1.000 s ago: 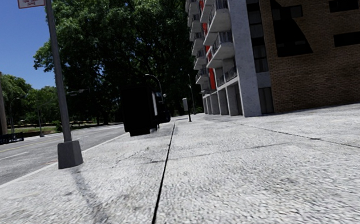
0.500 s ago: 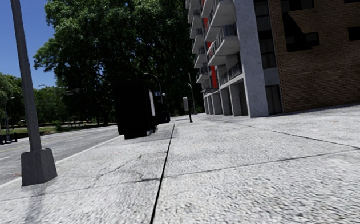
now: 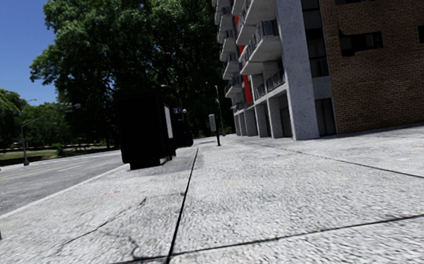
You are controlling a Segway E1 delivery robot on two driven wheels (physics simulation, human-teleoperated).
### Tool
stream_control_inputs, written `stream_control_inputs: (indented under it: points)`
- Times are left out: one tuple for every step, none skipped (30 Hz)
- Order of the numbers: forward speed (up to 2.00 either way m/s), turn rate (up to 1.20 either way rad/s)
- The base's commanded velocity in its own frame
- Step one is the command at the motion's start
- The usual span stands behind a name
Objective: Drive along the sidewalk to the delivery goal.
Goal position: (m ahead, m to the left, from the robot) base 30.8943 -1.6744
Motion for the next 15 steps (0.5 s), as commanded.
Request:
stream_control_inputs:
  points:
    - [2.0, -0.24]
    - [2.0, -0.25]
    - [2.0, -0.25]
    - [2.0, -0.26]
    - [2.0, -0.26]
    - [2.0, -0.26]
    - [2.0, -0.26]
    - [2.0, -0.26]
    - [2.0, -0.26]
    - [2.0, -0.26]
    - [2.0, -0.26]
    - [2.0, -0.26]
    - [2.0, -0.26]
    - [2.0, -0.26]
    - [2.0, -0.26]
